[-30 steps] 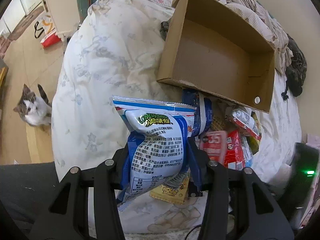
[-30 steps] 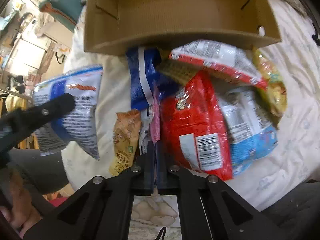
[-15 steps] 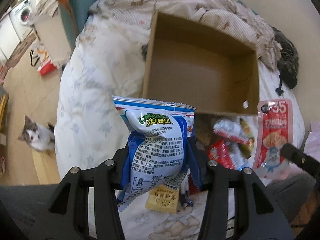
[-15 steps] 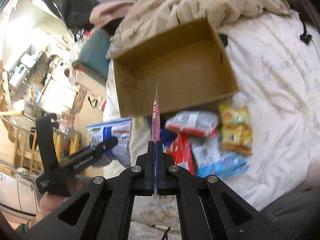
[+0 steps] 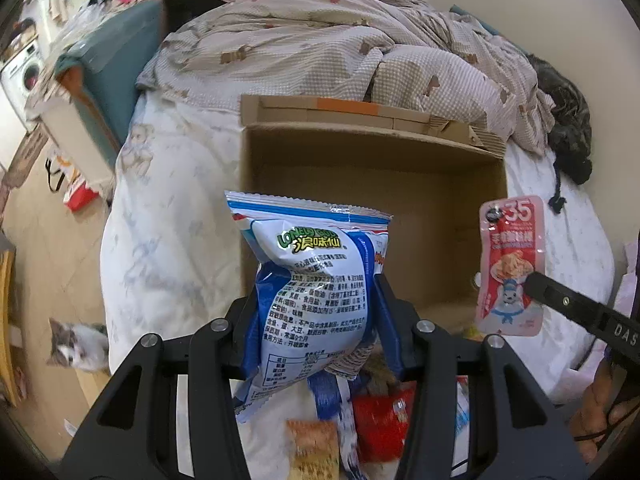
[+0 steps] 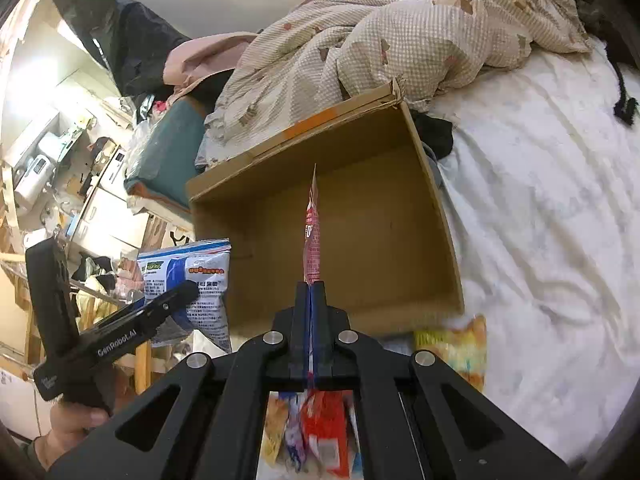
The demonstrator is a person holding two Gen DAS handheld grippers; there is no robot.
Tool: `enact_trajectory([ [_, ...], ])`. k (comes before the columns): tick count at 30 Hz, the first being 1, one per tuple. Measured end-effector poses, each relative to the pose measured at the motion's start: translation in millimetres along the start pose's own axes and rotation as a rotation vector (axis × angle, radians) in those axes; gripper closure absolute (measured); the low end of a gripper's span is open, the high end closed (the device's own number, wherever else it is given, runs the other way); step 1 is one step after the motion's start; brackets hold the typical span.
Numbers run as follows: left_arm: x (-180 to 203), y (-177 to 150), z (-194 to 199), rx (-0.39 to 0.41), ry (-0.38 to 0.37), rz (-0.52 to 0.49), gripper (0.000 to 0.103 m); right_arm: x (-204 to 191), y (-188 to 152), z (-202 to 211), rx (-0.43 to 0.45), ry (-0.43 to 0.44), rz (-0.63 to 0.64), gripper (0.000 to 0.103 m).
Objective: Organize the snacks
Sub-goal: 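Carry the chip bag to the box with left gripper while right carries sausage packet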
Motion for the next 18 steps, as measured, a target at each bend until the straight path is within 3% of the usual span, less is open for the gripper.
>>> enact_trajectory([
  [4, 9, 1, -23, 0.011, 0.061, -0.049, 0.059, 6, 19, -23, 0.002, 0.004, 0.011, 0.103],
  [9, 12, 1, -42, 0.024, 0.053, -0.069, 0.059, 12, 22, -55, -0.032, -0.018, 0.028, 0.103],
  [12, 6, 1, -52, -0.012, 0.060, -0.039, 0.059, 13, 20, -68, -0.051, -0.053, 0.052, 0.103],
  [18, 3, 2, -54, -0.006, 0.058, -0.009, 0.059, 16, 19, -72, -0.066, -0.040, 0.051, 0.103],
])
Point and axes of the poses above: each gripper's, at about its wrist camera, not at the fingertips, and z roughly against the way its jaws point, x to its right, y to its top, the point moved 2 cm from there along -z, roughly the way its jaws point, and after that the axes turned 3 degrees about -x, right-handed, at the moved point
